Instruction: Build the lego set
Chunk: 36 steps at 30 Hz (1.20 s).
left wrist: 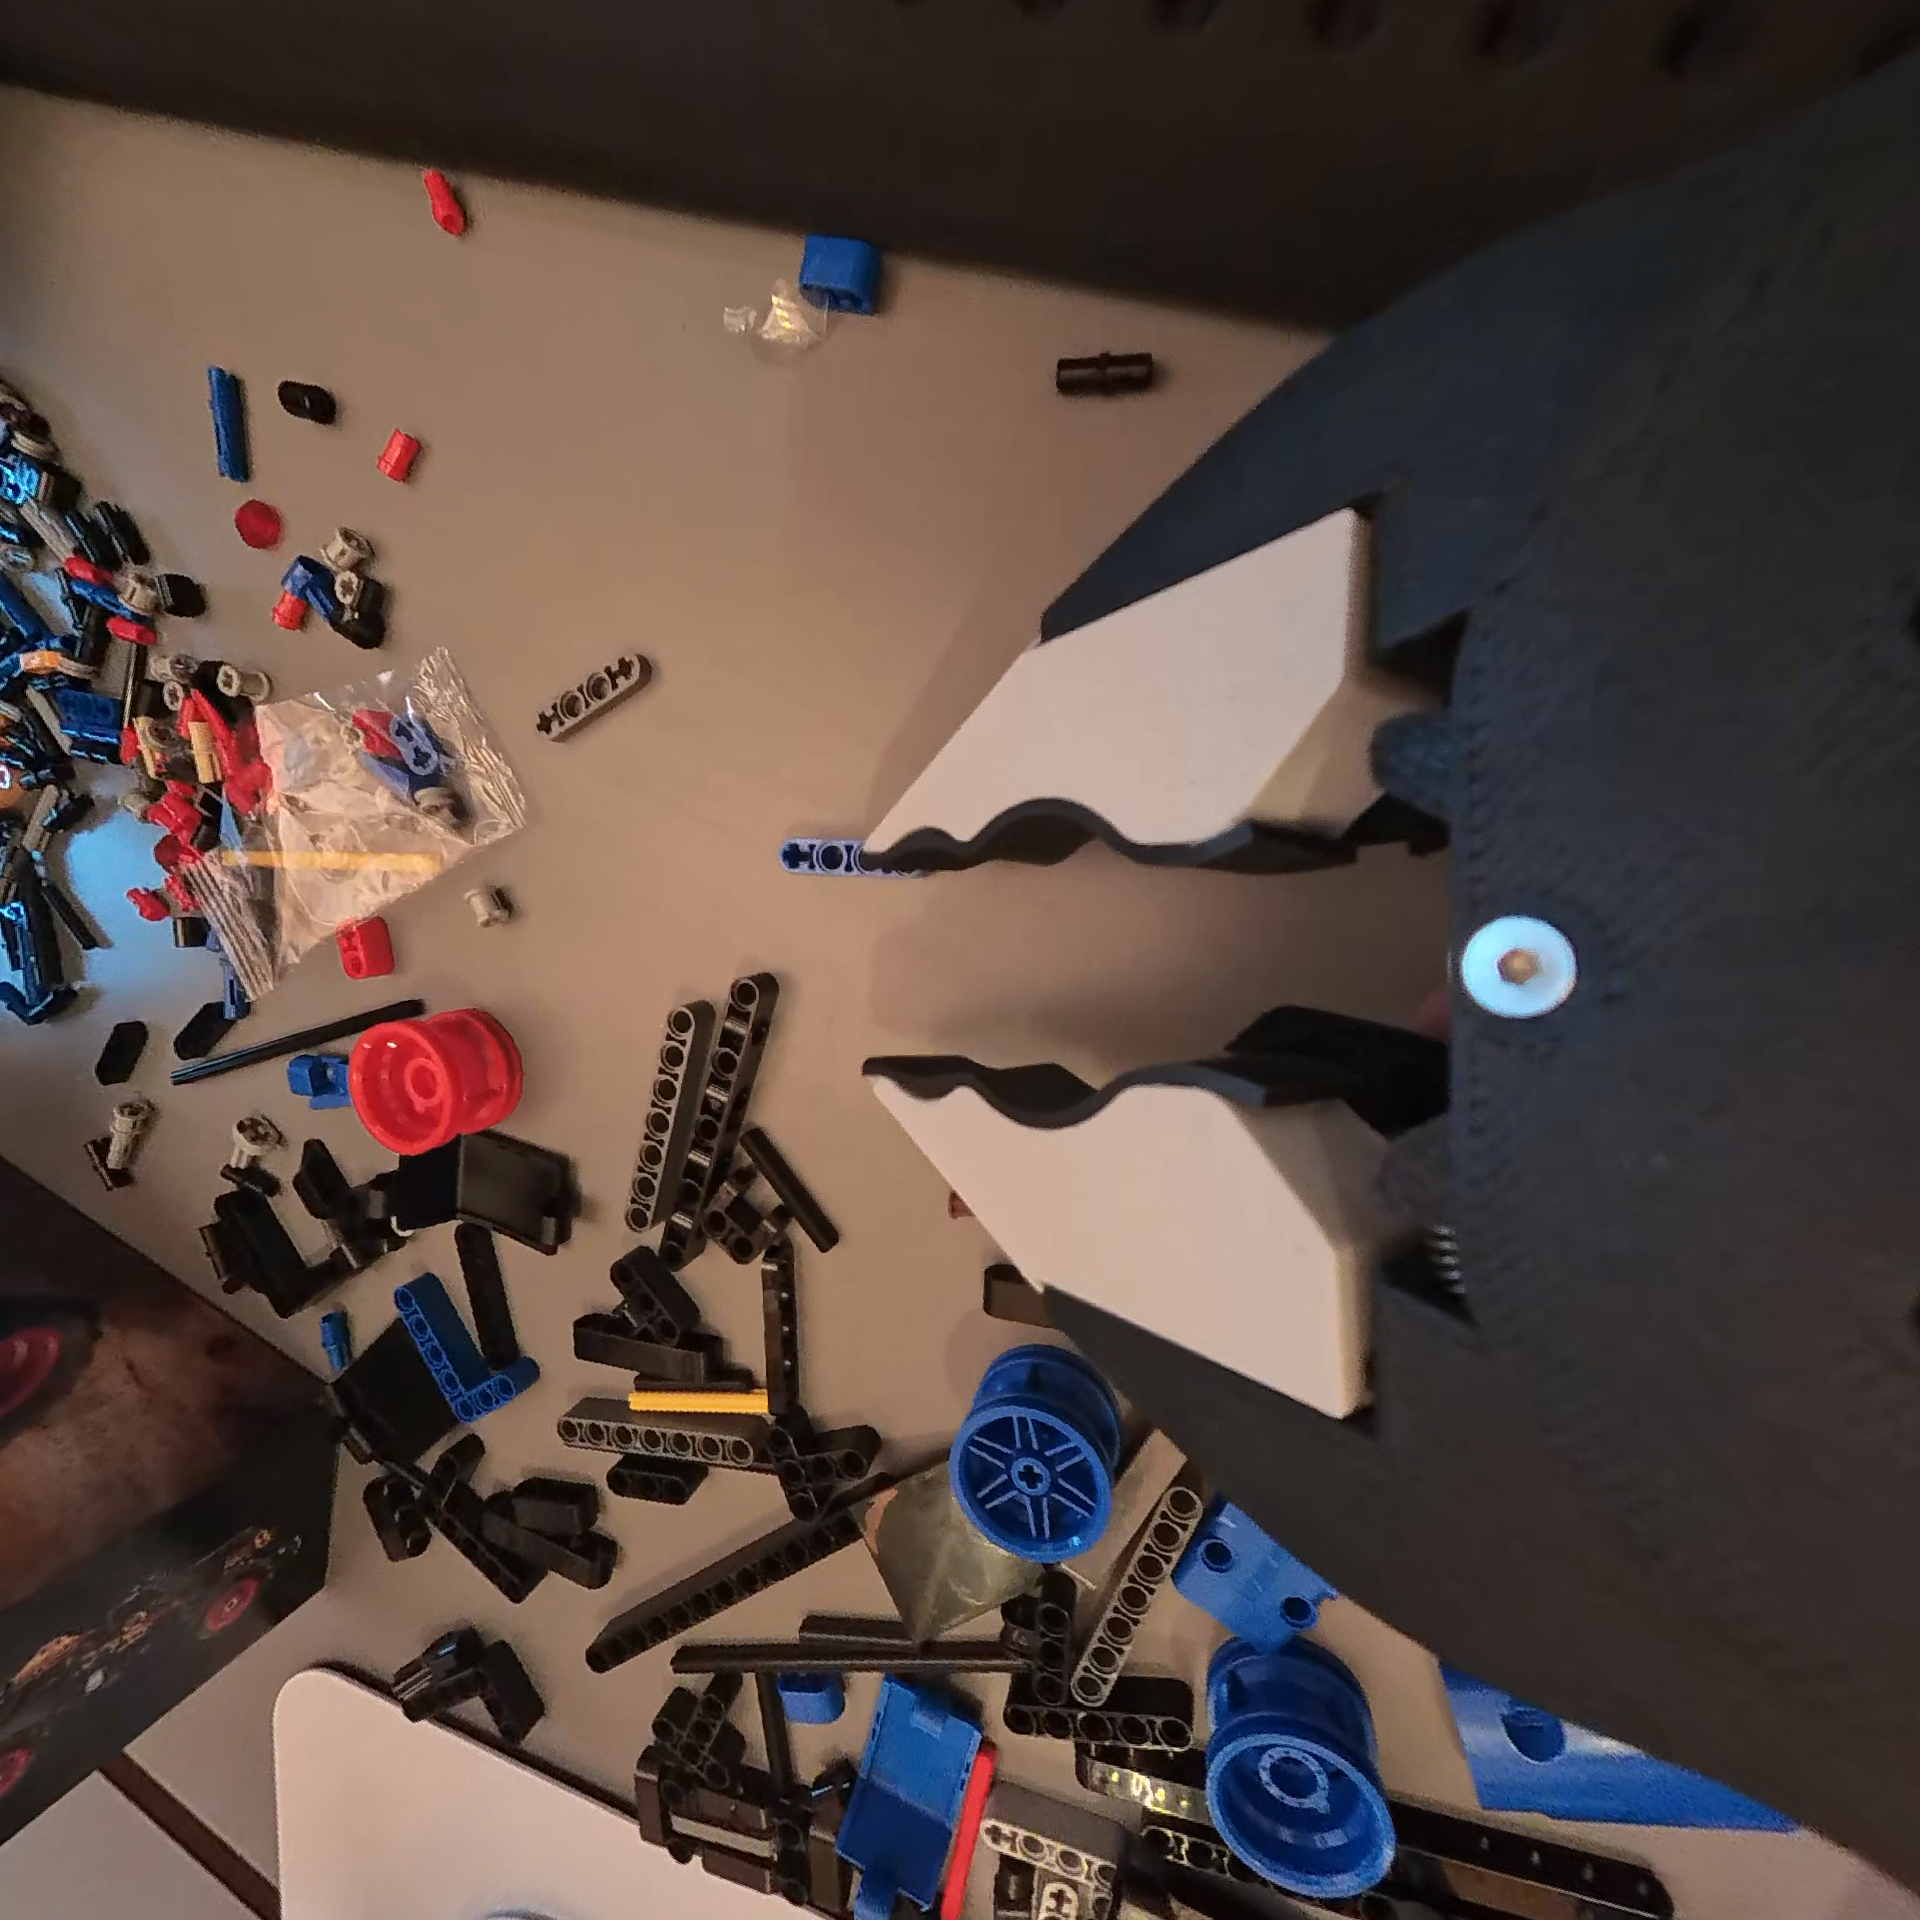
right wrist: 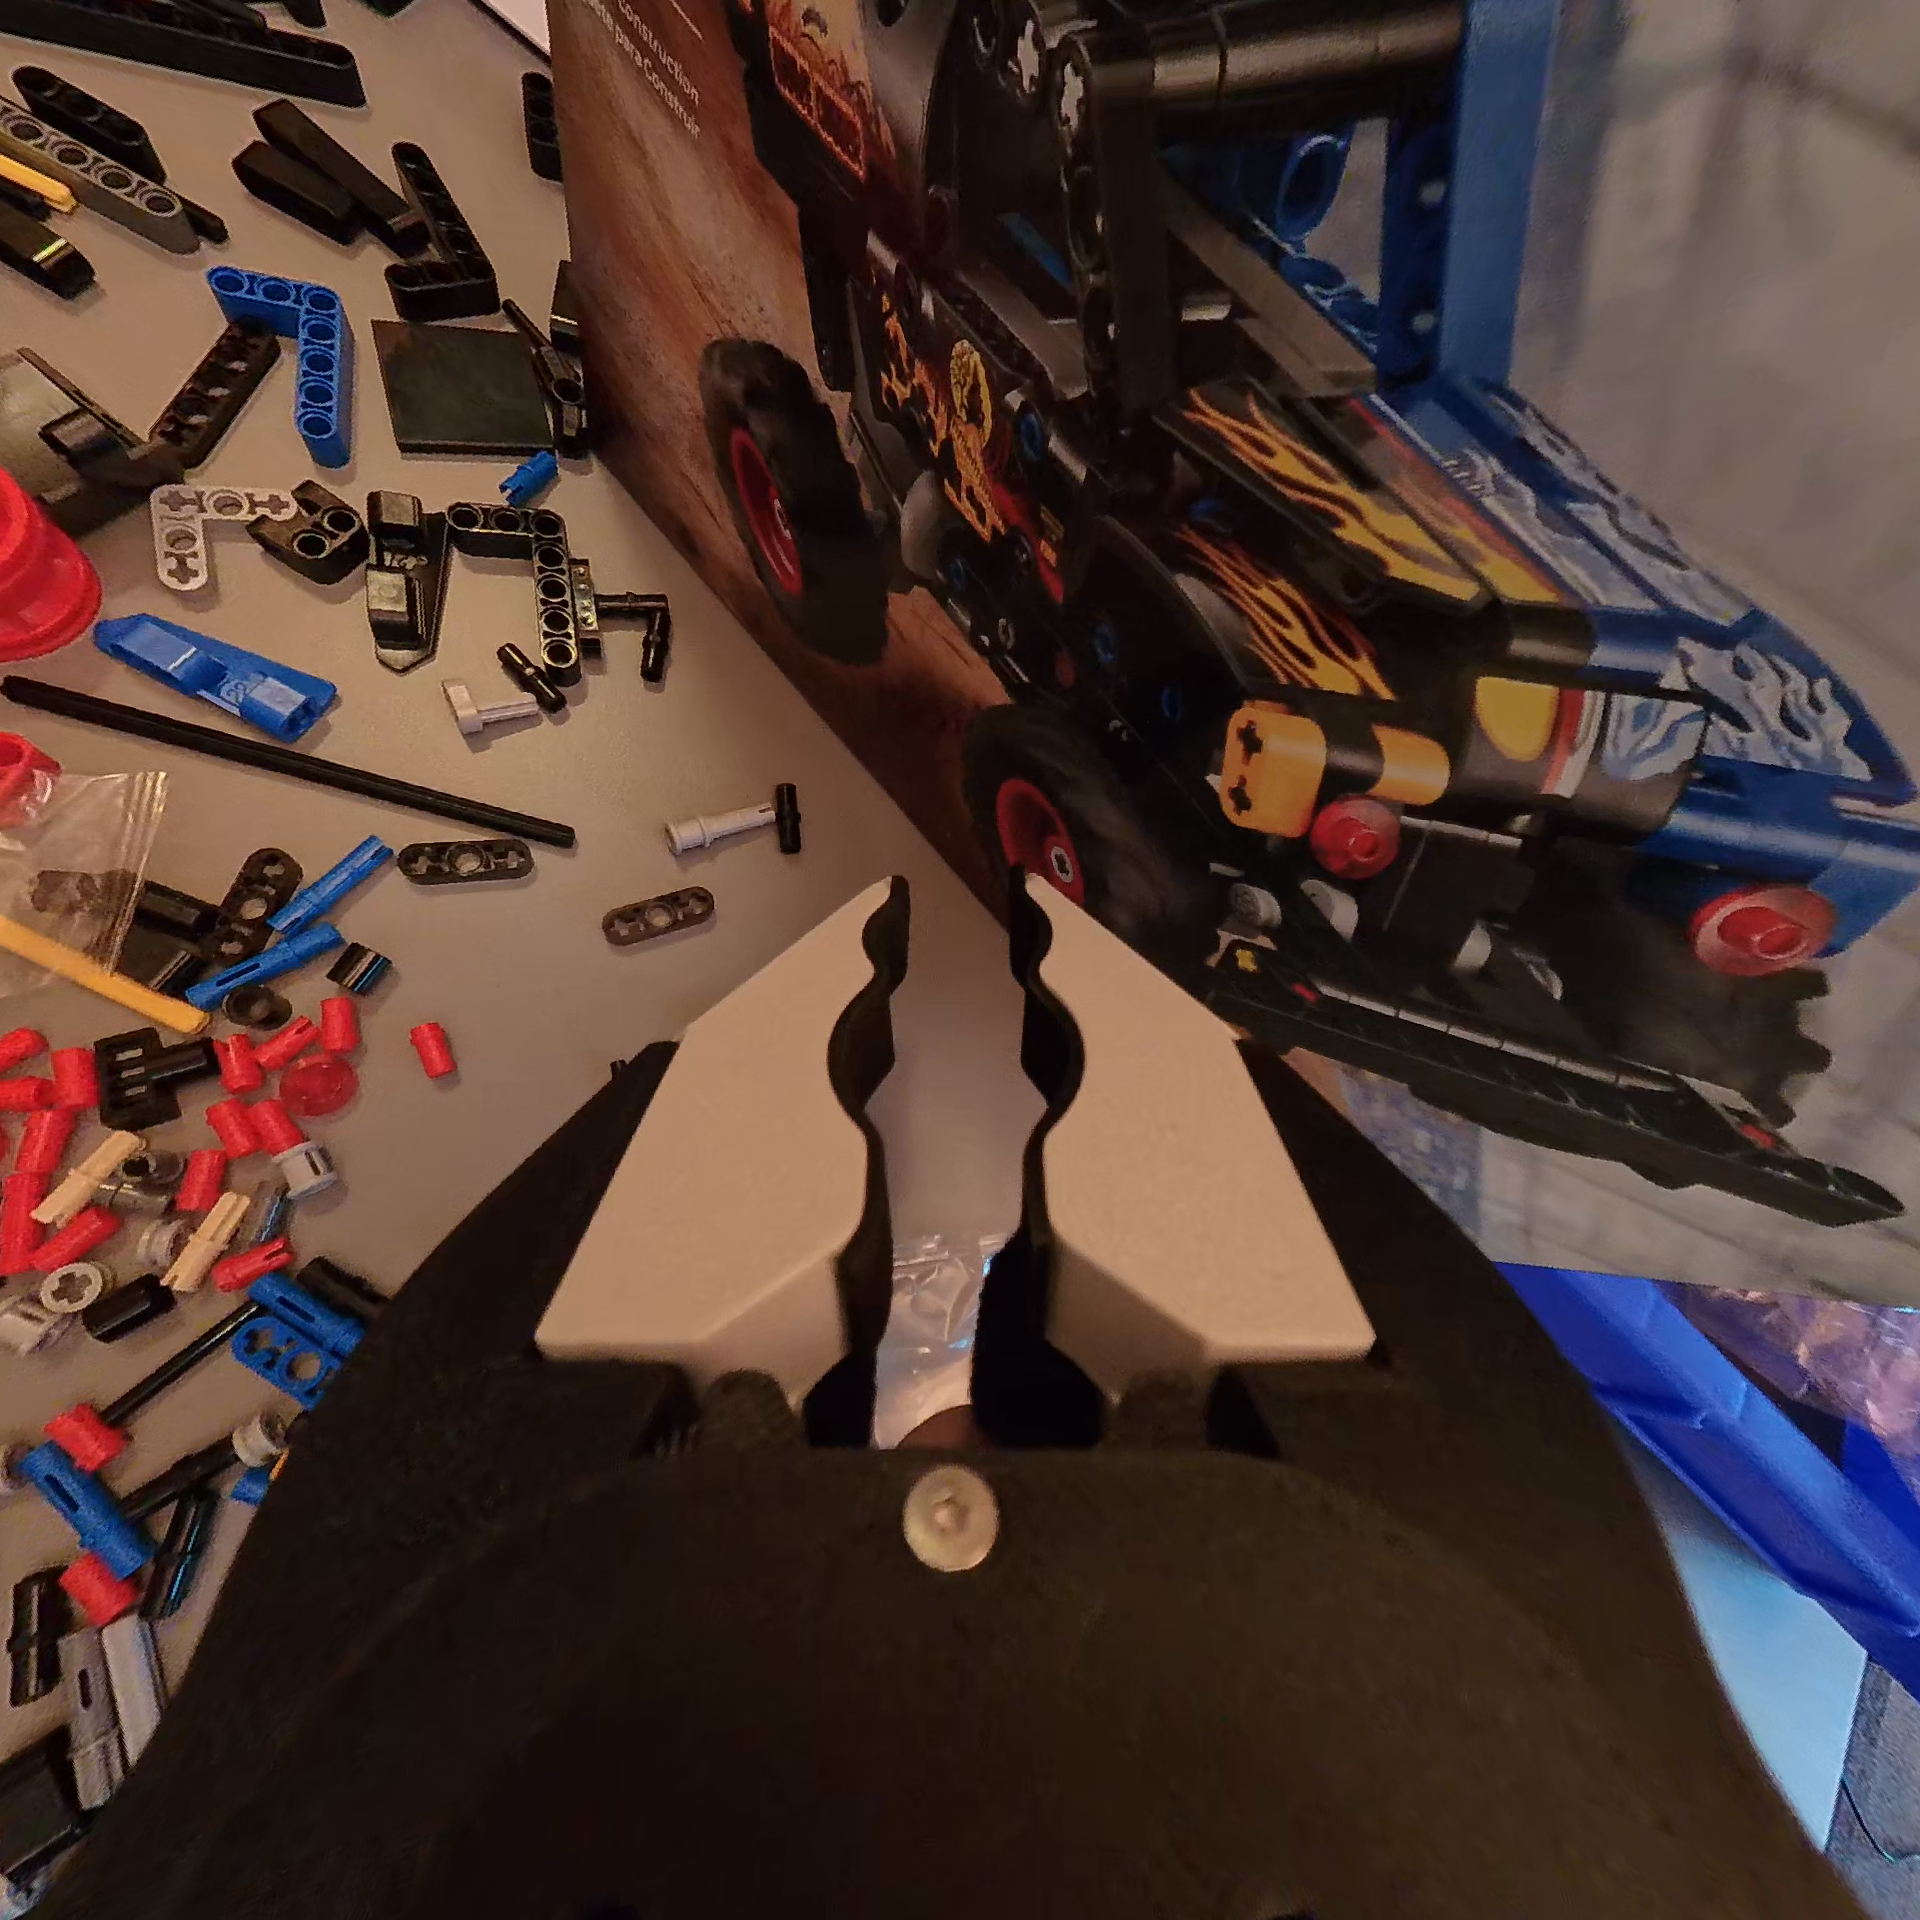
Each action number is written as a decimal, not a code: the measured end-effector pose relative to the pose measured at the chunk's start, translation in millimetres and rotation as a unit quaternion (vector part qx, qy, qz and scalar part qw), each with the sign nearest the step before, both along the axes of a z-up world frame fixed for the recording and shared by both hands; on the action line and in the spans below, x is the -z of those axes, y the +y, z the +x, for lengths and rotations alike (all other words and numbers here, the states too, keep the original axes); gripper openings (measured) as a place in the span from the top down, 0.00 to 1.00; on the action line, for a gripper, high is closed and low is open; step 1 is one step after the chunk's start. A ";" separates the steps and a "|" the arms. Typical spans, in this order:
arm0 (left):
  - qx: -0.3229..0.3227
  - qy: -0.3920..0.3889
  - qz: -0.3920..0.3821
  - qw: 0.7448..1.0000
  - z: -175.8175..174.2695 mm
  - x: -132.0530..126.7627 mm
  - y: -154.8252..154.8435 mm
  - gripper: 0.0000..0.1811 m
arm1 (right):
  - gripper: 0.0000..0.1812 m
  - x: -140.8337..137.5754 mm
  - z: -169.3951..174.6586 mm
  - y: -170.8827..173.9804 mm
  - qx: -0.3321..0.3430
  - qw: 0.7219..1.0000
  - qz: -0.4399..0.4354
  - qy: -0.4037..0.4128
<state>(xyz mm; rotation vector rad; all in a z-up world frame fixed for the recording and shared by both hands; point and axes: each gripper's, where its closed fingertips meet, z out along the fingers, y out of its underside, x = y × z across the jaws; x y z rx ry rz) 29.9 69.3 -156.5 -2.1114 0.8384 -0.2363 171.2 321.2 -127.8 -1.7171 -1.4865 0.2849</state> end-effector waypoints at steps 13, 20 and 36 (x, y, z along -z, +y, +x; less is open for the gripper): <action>0.026 0.008 0.002 1.000 8.0 1.6 -5.0 0.82 | 0.90 0.8 0.1 -0.6 -0.002 1.000 0.000 -0.002; 0.027 0.007 0.005 1.000 8.5 0.6 -5.2 0.82 | 0.90 1.2 -0.4 -1.2 -0.002 1.000 0.000 -0.003; 0.102 0.008 0.033 0.994 34.5 -8.7 -21.0 0.82 | 0.90 3.4 -1.4 -2.0 -0.005 1.000 -0.001 -0.005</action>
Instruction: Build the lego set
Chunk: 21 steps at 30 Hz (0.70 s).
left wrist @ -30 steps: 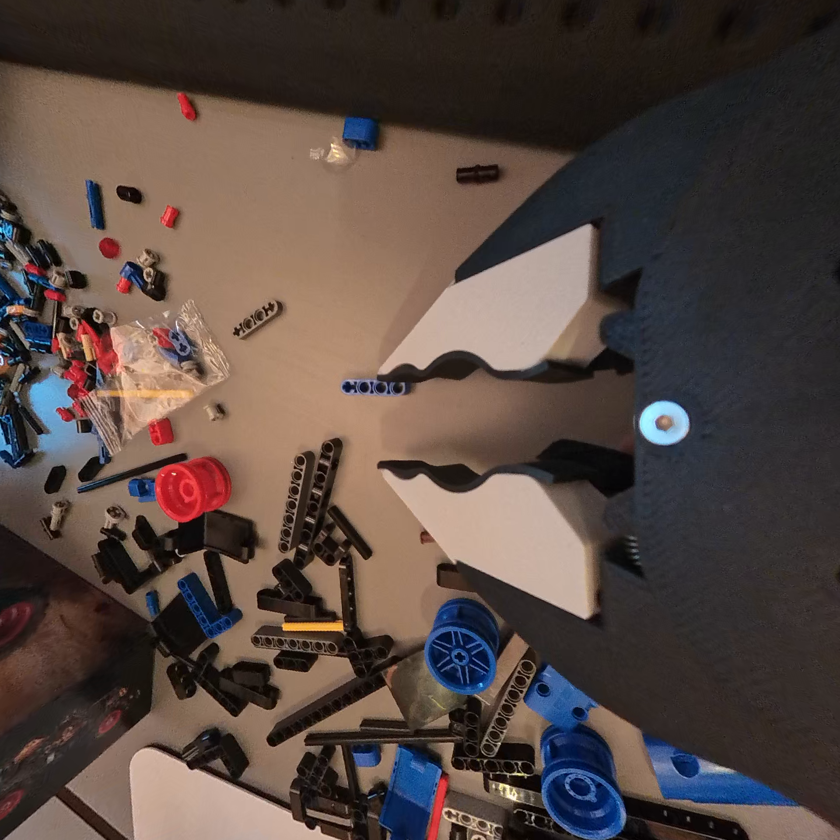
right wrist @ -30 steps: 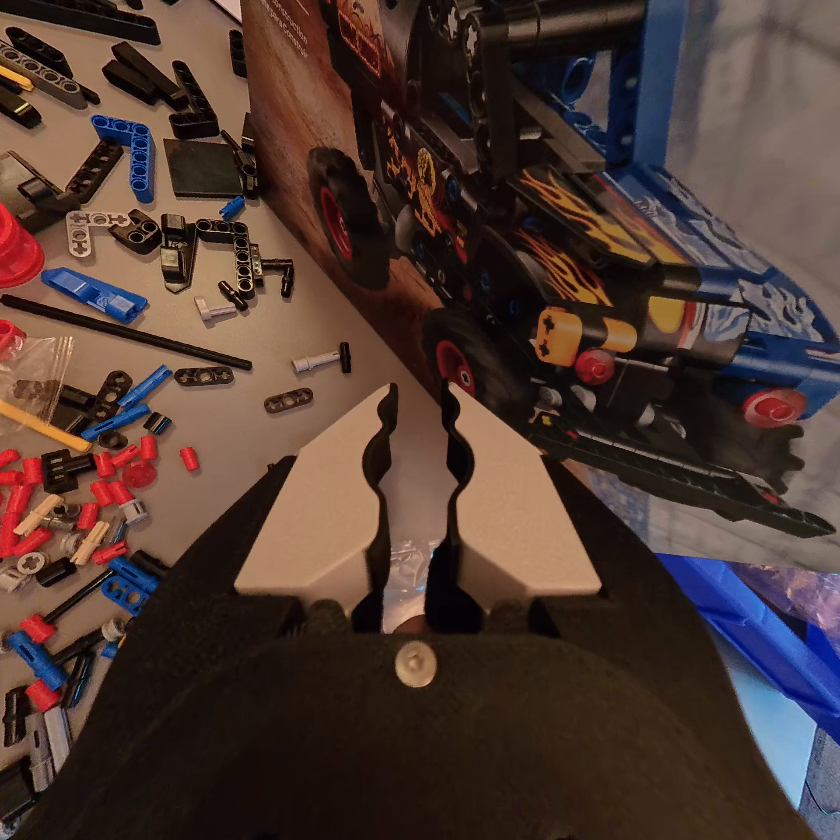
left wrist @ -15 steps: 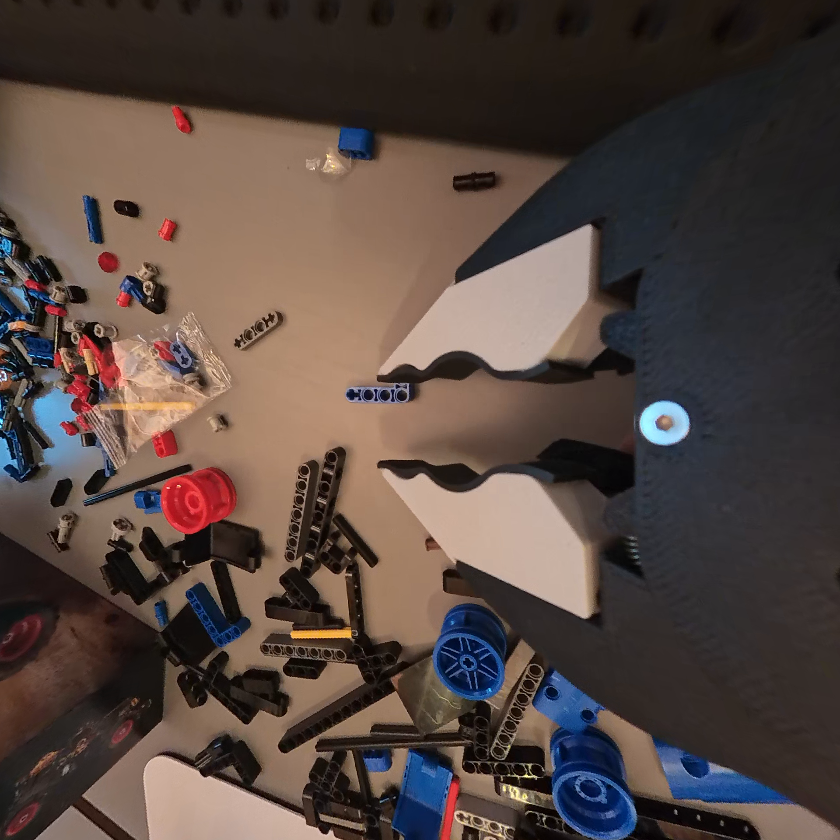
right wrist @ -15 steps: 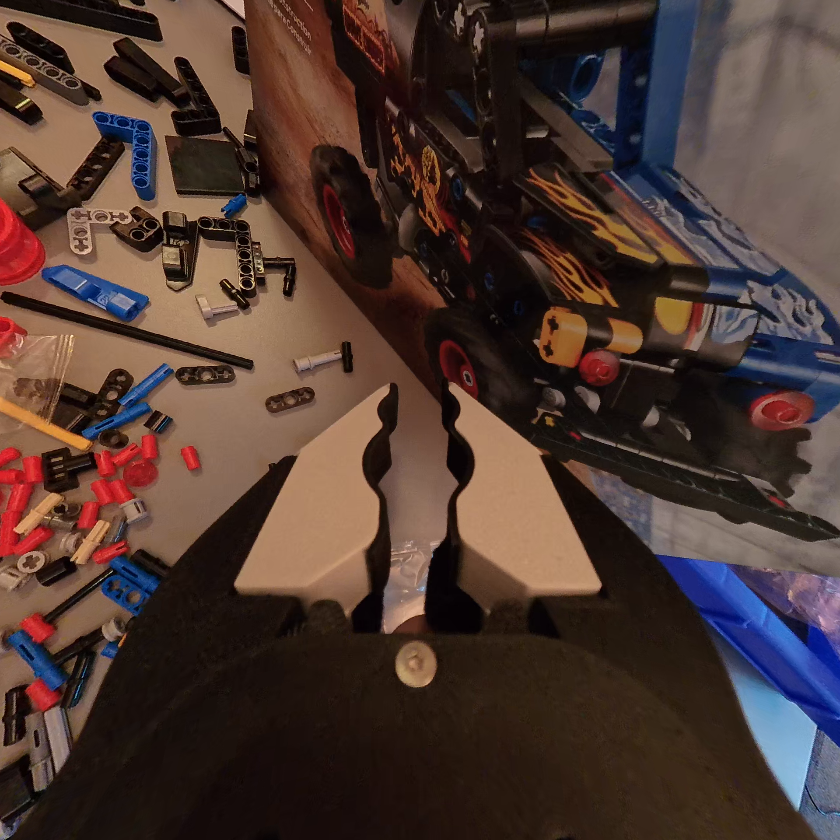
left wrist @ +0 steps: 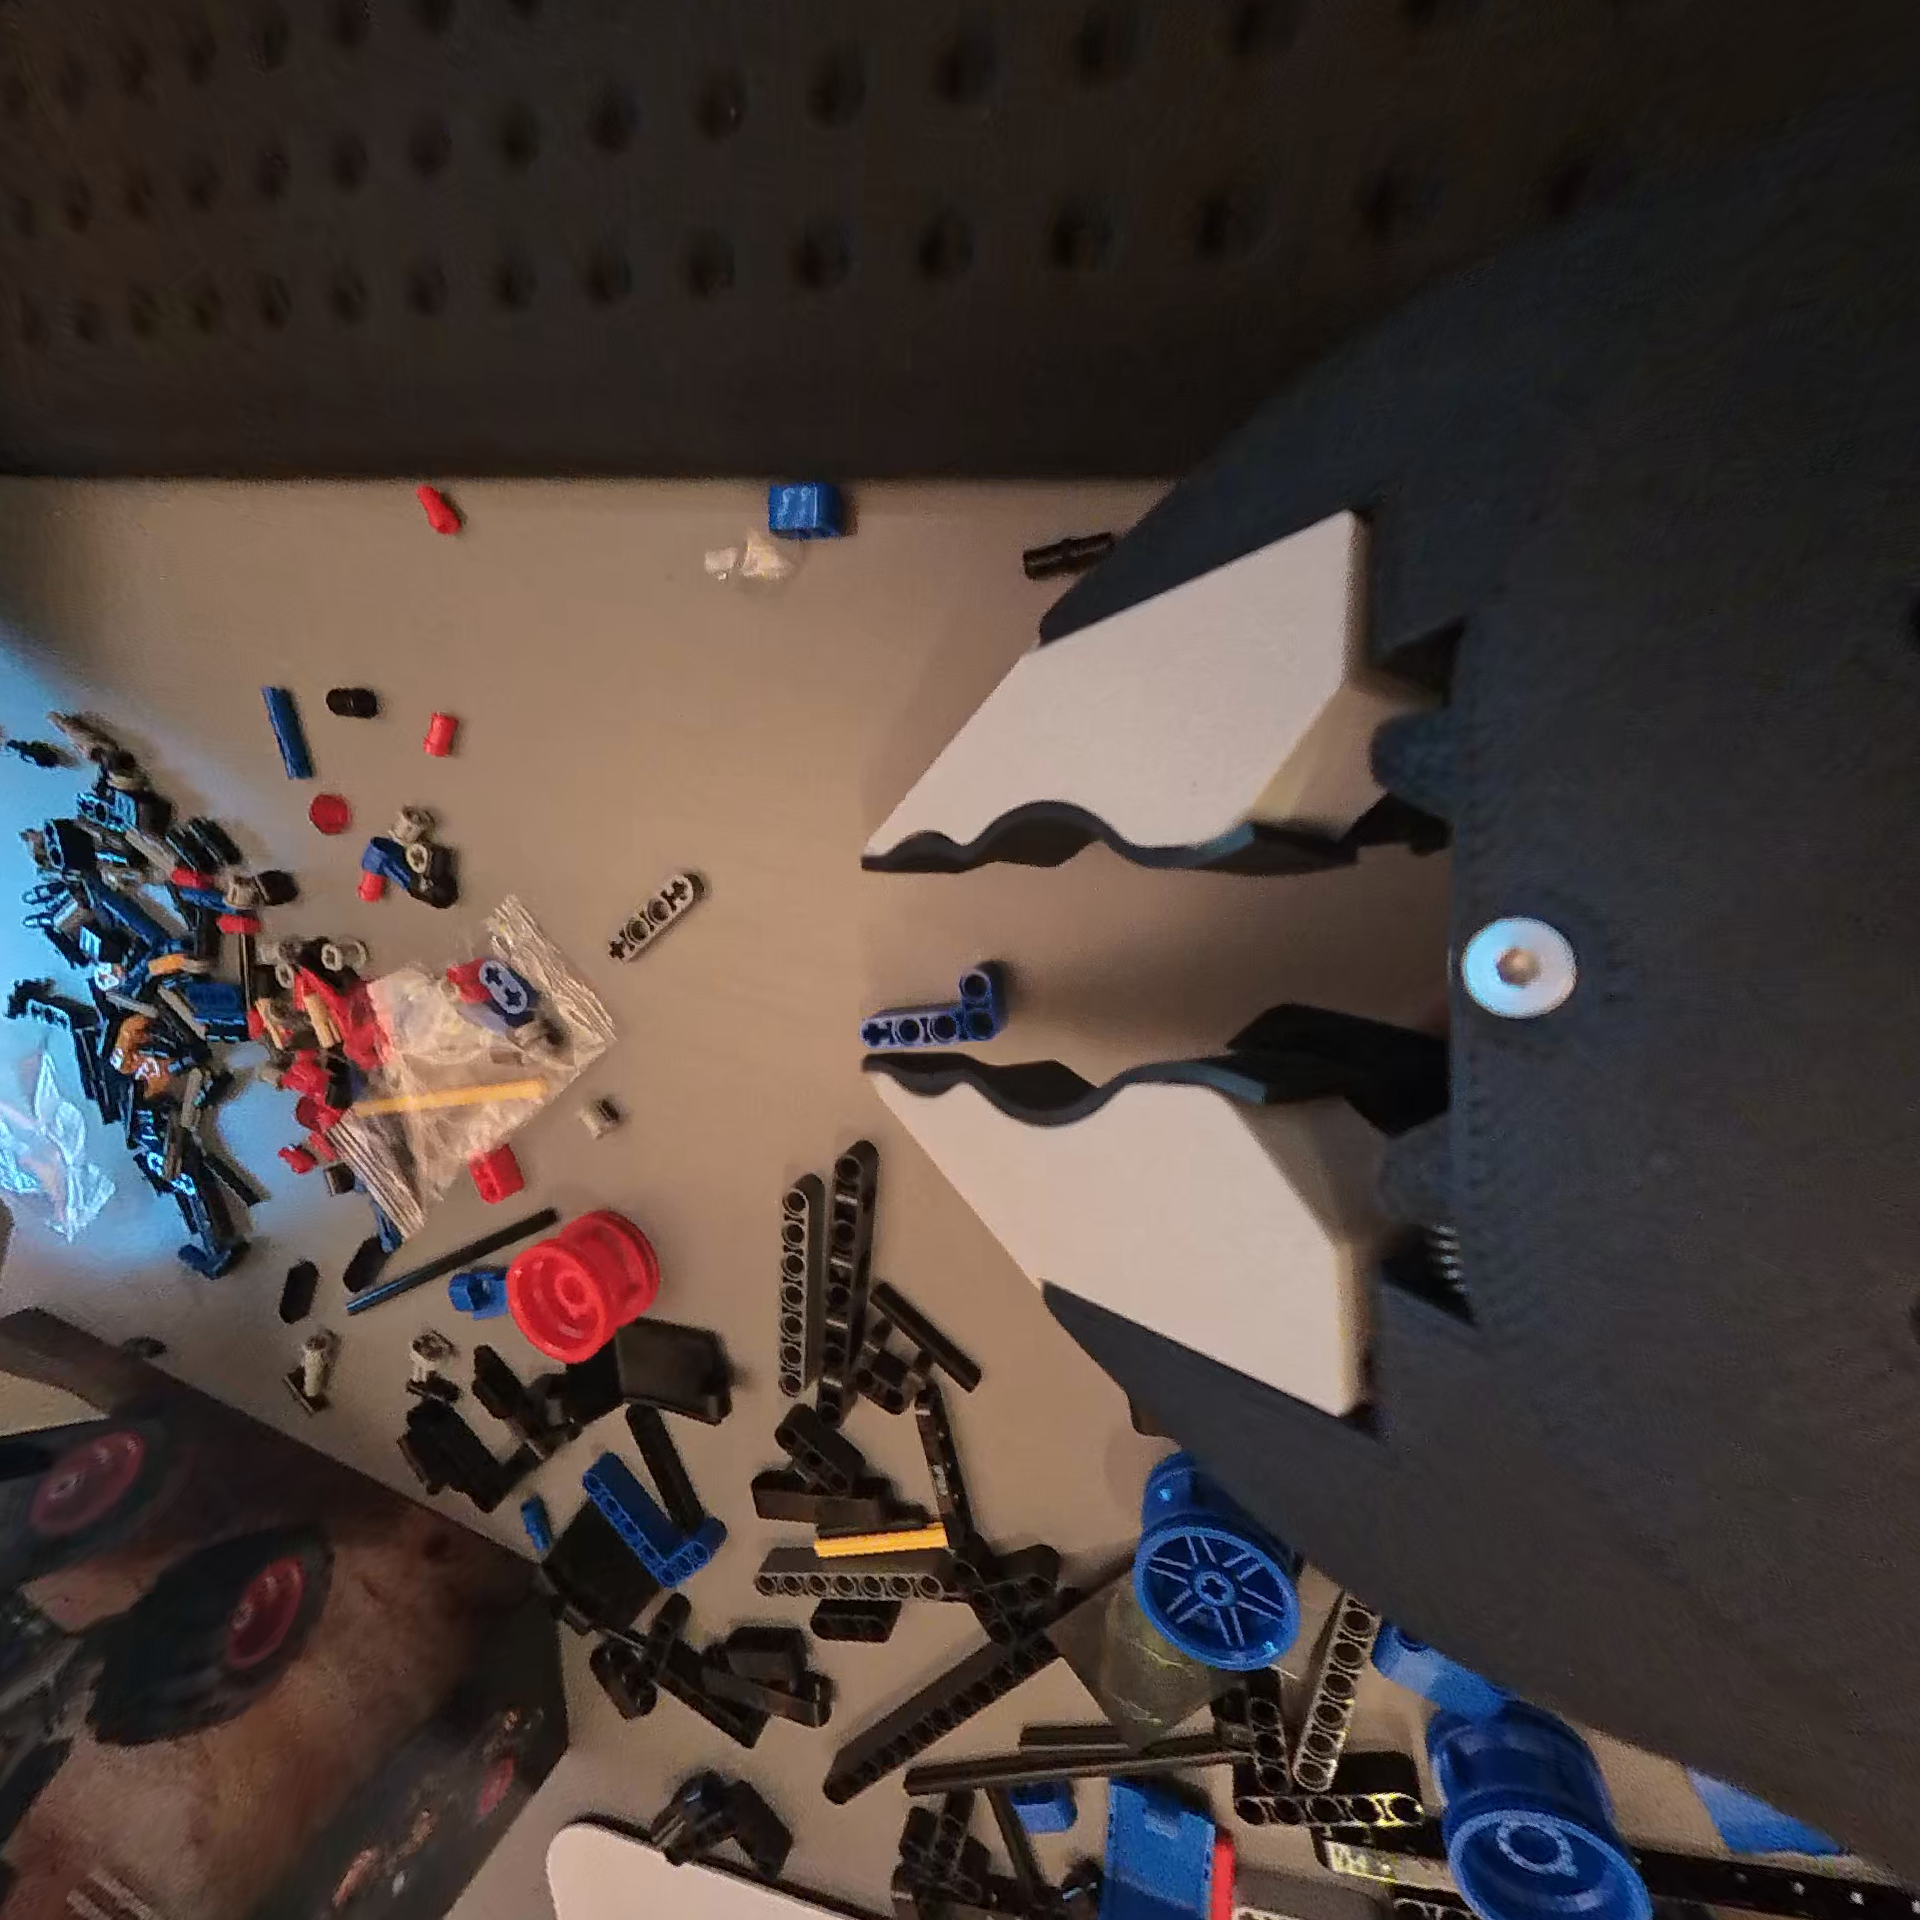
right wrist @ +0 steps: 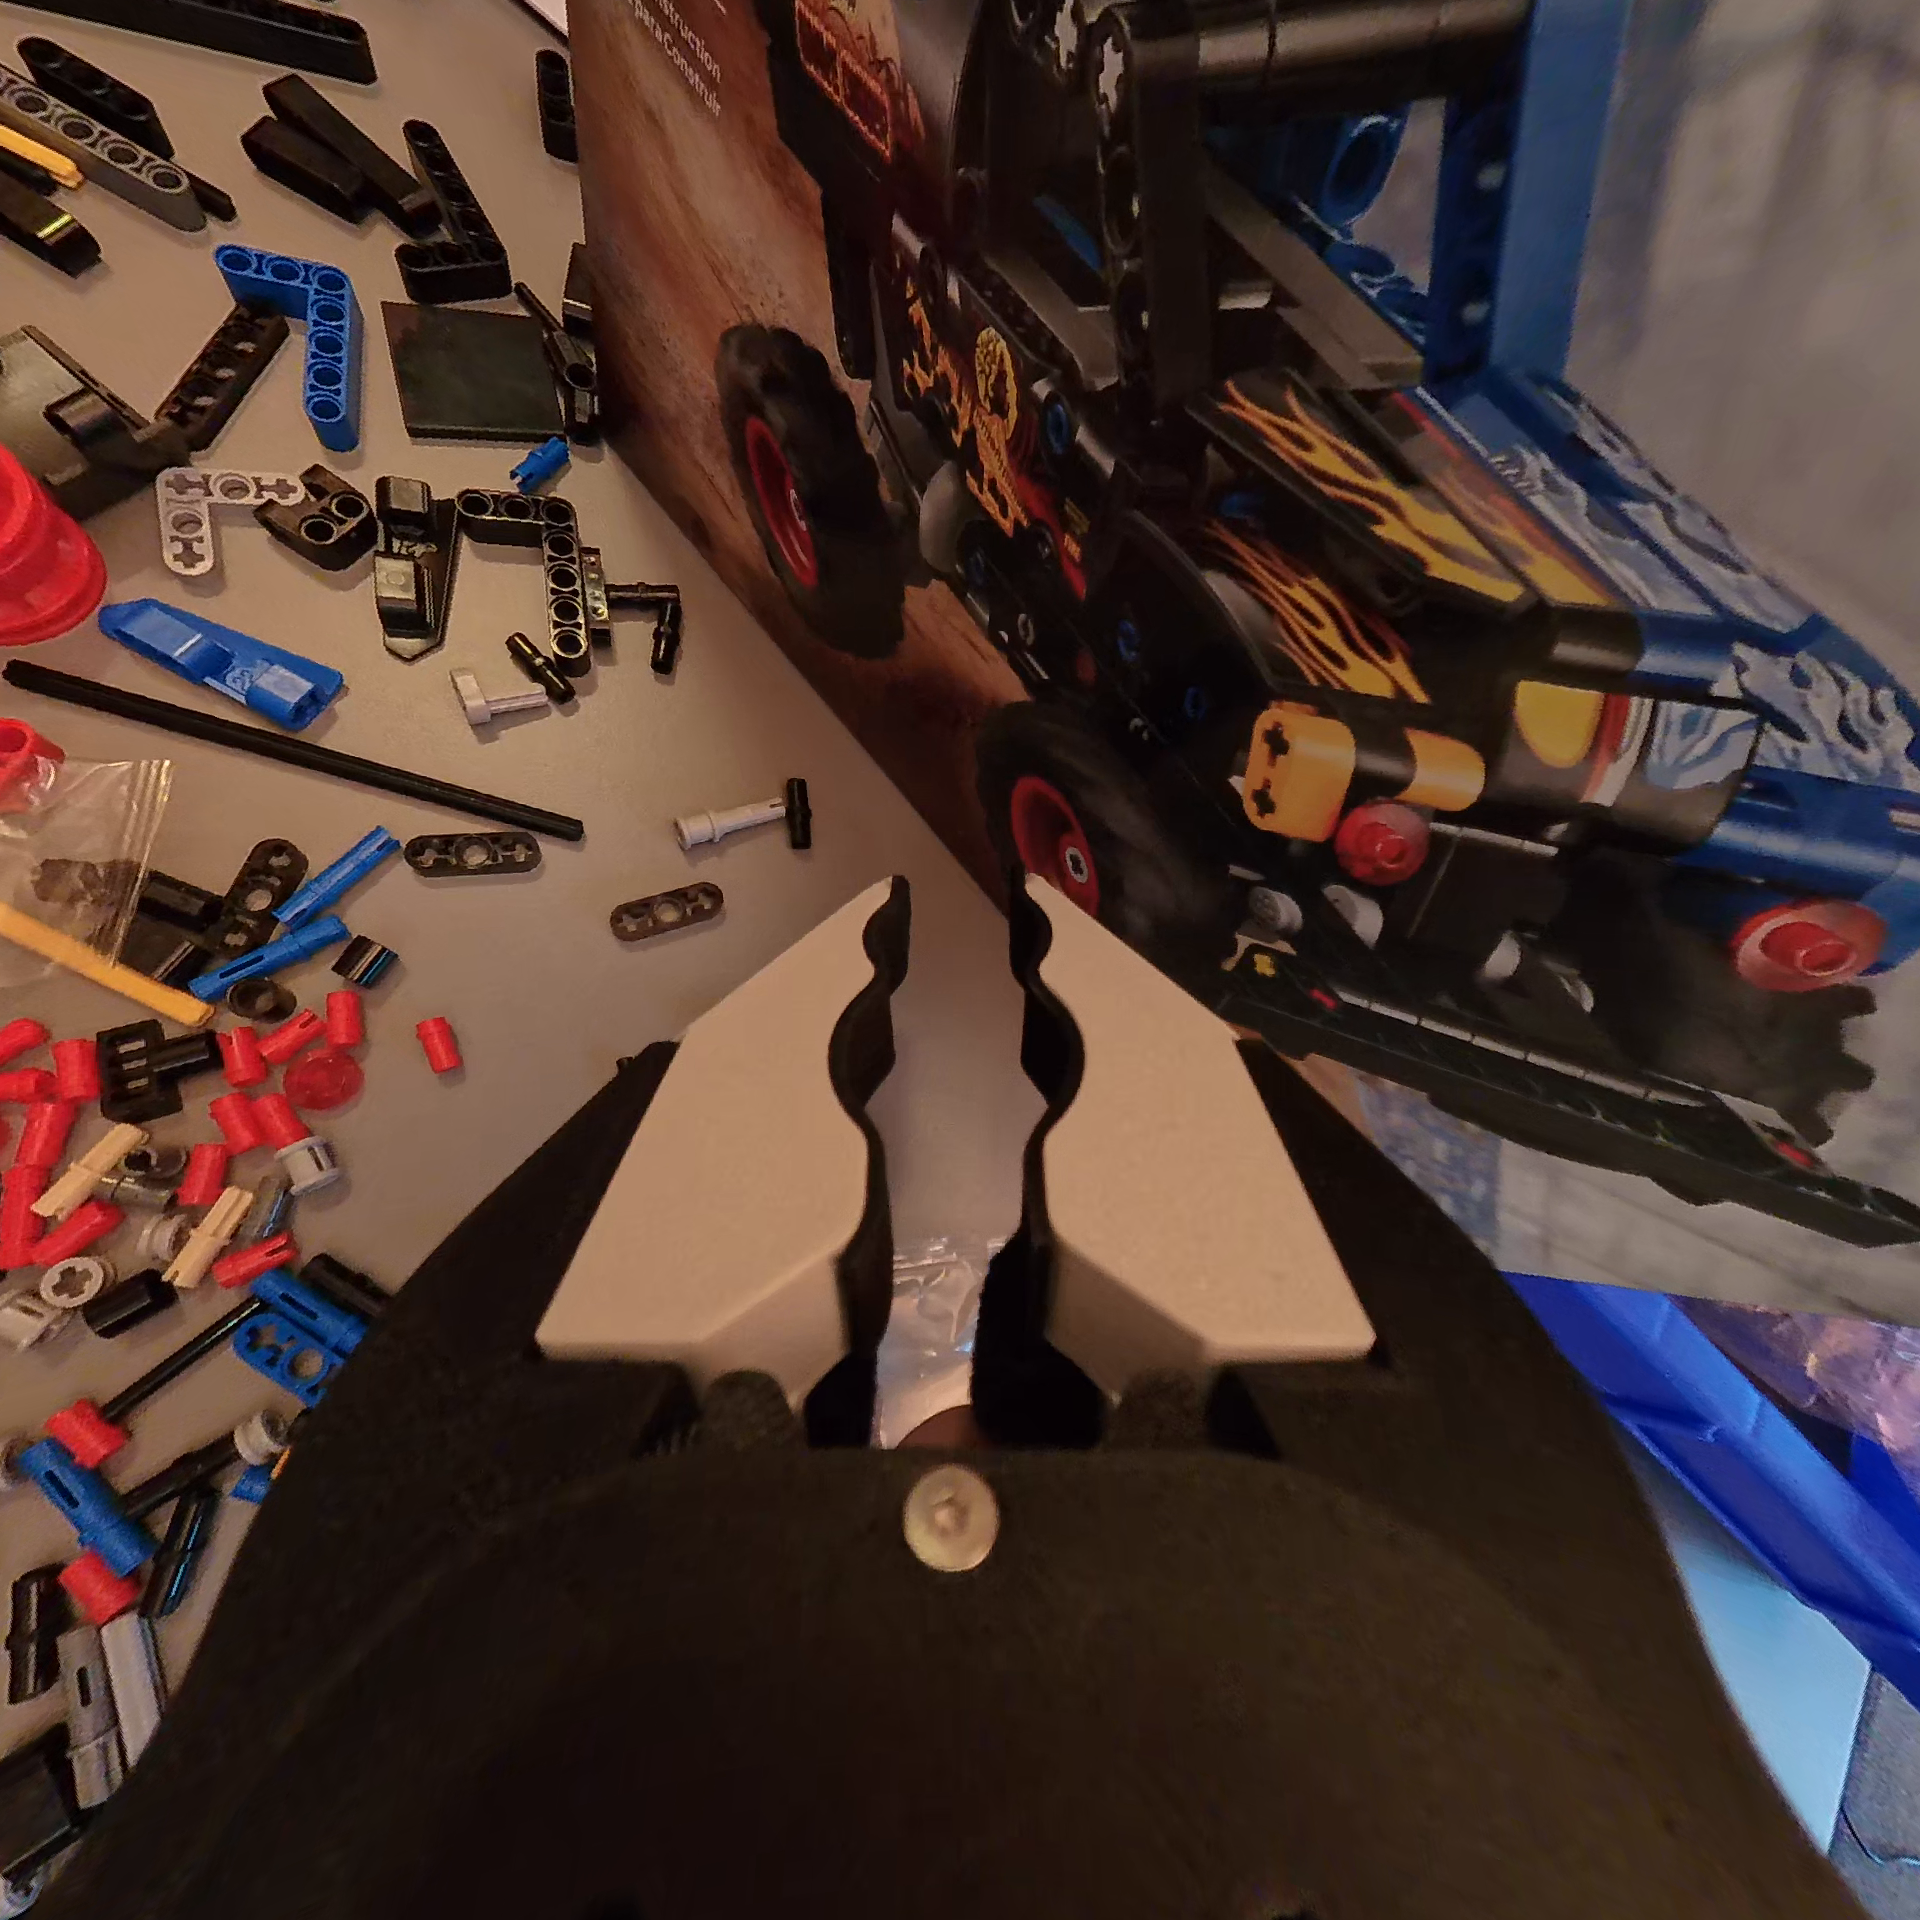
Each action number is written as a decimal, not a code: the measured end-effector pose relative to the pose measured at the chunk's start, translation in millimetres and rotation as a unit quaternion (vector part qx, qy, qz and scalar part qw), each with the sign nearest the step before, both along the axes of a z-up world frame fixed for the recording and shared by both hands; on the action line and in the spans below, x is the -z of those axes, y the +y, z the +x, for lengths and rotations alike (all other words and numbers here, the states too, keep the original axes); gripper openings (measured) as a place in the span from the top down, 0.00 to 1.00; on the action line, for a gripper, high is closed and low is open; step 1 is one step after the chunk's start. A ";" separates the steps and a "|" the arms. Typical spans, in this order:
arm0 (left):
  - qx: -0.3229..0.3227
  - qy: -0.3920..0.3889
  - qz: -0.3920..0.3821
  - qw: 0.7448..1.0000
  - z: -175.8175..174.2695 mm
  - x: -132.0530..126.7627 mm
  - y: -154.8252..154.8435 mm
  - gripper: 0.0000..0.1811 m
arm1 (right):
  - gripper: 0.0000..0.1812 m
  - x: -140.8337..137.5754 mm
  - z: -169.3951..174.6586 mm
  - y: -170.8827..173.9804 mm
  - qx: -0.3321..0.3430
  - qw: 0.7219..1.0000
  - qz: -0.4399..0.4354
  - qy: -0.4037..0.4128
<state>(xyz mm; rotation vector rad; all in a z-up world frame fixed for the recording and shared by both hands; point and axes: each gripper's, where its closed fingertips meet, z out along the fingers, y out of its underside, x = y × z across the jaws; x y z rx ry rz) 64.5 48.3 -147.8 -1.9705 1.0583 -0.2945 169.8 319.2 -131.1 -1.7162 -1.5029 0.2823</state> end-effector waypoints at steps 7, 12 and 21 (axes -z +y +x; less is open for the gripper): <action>0.009 0.002 0.002 1.000 2.7 0.2 -2.1 0.82 | 0.90 -3.9 1.1 1.8 0.001 1.000 0.007 0.004; 0.004 0.012 0.003 1.000 0.1 3.2 -0.4 0.82 | 0.91 -28.8 2.8 3.1 0.002 0.998 0.001 0.069; -0.004 0.015 0.008 1.000 -2.6 2.5 2.7 0.83 | 0.94 -98.5 29.3 14.2 0.024 0.971 0.001 0.239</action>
